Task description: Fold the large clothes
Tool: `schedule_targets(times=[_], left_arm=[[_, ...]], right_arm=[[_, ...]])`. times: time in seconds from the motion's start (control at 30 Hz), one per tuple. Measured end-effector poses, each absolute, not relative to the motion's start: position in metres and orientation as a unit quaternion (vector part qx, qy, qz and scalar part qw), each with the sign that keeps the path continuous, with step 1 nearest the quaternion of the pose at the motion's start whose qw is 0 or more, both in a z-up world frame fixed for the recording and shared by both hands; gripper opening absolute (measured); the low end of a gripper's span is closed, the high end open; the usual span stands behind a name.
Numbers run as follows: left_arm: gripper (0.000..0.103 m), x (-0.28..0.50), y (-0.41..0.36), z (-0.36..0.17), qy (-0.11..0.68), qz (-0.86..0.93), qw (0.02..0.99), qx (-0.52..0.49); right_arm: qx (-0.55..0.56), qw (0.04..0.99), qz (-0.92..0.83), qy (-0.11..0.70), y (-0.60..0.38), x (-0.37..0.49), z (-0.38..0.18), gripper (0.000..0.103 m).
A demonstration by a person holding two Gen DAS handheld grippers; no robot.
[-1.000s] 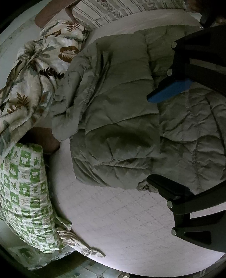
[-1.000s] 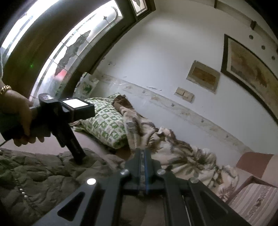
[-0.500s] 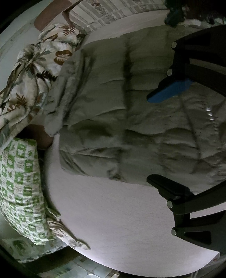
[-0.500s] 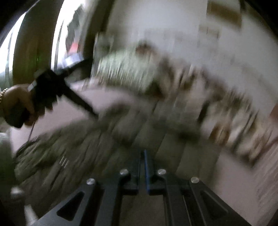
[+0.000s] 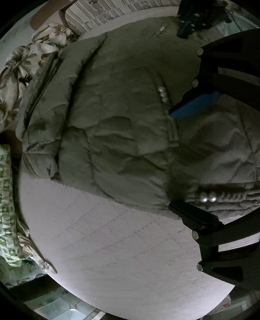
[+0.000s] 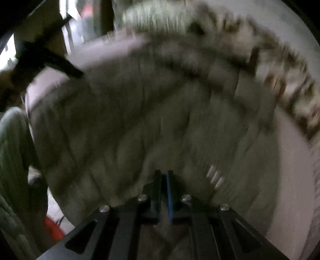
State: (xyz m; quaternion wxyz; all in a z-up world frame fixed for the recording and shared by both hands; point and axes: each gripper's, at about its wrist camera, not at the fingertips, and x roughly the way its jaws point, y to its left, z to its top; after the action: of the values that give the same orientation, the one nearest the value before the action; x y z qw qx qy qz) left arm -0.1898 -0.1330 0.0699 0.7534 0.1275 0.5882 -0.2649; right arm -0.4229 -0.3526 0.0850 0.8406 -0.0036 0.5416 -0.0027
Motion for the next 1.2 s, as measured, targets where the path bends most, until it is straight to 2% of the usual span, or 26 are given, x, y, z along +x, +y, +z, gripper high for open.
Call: schedule_targets(times=[0.17,0.37,0.7,1.2], left_arm=[[0.085,-0.198,-0.134,0.073,0.581,-0.268,0.756,0.135],[0.085,-0.211,-0.136,0.082,0.574,-0.28,0.759,0.129],[0.085,-0.222,-0.108,0.074,0.58,-0.272,0.754,0.144],[0.086,-0.247,-0.072,0.065,0.56,-0.297,0.757,0.156]], right_arm=[[0.075,0.841,-0.006,0.535,-0.373,-0.425,0.084,0.008],[0.042,0.843,-0.011,0.537,-0.363,-0.428,0.087,0.007],[0.03,0.874,-0.019,0.485,-0.362,-0.464,0.119,0.008],[0.06,0.84,-0.065,0.536,-0.382,-0.496,0.112,0.009]])
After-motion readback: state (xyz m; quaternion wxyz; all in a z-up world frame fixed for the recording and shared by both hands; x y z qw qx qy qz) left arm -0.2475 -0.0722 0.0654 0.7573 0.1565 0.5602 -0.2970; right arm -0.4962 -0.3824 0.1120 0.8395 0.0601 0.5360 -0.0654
